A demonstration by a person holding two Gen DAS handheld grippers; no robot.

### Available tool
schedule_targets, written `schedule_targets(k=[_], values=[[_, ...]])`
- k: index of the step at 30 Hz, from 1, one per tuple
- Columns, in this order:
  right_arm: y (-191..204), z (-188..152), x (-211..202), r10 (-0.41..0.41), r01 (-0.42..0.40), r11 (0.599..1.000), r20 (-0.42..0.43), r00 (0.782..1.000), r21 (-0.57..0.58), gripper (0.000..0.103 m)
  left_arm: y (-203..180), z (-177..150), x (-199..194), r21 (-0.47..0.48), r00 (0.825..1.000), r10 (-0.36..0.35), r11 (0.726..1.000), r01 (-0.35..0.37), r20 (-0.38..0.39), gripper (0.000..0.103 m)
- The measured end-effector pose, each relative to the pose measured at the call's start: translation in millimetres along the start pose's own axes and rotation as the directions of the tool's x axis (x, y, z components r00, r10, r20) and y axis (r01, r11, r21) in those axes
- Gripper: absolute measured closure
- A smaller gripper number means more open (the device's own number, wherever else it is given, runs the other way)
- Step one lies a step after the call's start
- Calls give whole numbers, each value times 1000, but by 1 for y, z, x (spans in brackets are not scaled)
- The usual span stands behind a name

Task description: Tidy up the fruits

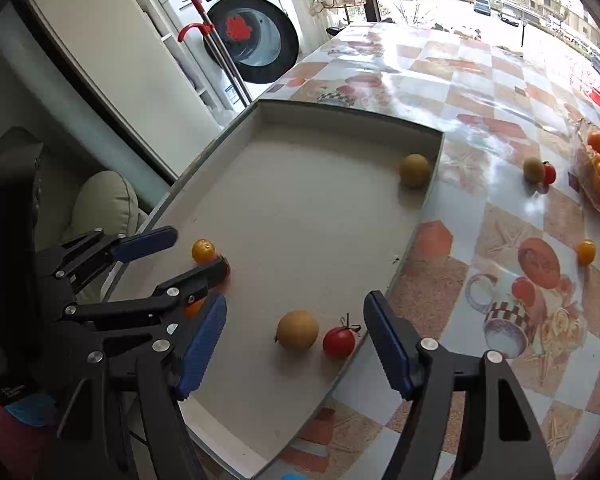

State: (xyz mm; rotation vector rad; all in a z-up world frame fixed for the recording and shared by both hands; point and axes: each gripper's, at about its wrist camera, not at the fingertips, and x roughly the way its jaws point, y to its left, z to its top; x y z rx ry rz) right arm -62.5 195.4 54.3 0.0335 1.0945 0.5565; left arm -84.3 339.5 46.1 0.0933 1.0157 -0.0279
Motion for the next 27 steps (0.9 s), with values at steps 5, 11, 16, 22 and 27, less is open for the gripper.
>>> schedule_targets(k=[5, 11, 16, 22, 27], values=[[-32, -6, -31, -53, 49, 997, 70, 996, 64, 13, -10, 4, -17, -1, 1000, -8, 1000, 8, 10, 21], [-105, -38, -71, -215, 192, 964, 116, 970, 186, 0, -70, 17, -48, 68, 988, -149, 987, 146, 44, 20], [-174, -76, -89, -345, 317, 907, 57, 937, 278, 0, -151, 20, -43, 129, 969, -246, 962, 241, 24, 20], [-225, -112, -101, -411, 385, 859, 5, 912, 337, 0, -223, 6, -2, 173, 988, -151, 974, 143, 35, 20], [-236, -116, -92, -467, 440, 844, 16, 884, 307, 0, -232, 3, 28, 108, 989, -148, 984, 145, 20, 18]])
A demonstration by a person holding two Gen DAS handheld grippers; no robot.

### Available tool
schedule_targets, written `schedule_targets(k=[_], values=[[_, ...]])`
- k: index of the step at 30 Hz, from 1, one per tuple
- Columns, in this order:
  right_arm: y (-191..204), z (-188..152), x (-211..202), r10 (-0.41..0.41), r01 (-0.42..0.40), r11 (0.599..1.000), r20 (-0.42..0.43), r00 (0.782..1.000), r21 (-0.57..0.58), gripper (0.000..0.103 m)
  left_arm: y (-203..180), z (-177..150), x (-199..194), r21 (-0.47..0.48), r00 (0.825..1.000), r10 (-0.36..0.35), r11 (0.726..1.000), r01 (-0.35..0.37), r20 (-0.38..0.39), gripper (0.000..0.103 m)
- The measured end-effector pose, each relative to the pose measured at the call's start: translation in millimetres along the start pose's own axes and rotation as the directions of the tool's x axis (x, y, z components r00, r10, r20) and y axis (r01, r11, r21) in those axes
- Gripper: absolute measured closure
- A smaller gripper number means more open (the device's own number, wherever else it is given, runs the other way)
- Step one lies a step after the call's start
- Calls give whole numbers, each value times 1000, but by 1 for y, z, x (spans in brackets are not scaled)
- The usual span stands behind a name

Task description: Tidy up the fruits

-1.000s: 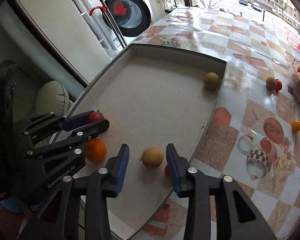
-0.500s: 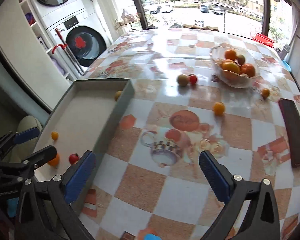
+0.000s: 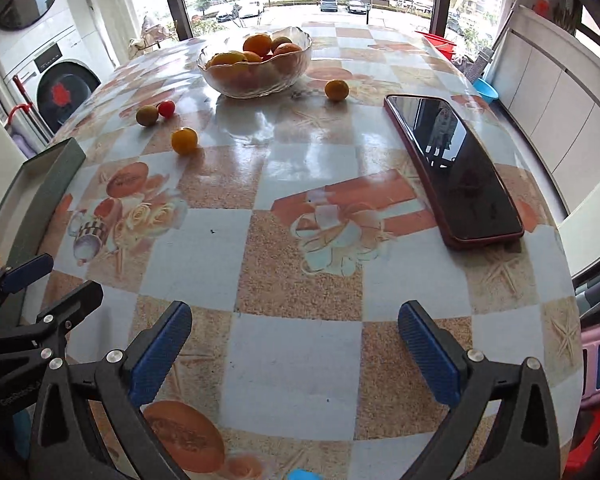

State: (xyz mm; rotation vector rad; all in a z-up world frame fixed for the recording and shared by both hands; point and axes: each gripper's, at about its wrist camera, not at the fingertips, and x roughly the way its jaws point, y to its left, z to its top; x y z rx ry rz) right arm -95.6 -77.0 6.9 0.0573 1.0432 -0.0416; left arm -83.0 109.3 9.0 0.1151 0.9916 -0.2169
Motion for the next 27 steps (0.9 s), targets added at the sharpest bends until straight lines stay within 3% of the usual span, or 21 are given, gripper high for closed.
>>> schedule_targets(k=[2, 6, 27], values=[[7, -4, 3, -27, 28, 999, 36, 999, -27, 0, 1, -1, 3, -23, 1000, 13, 1000, -13, 23, 1], [5, -9, 3, -23, 25, 999, 85, 996, -24, 0, 4, -5, 3, -40, 999, 11, 999, -9, 45, 1], [5, -10, 2, -22, 24, 999, 86, 996, -24, 0, 3, -6, 5, -39, 999, 11, 999, -9, 47, 0]])
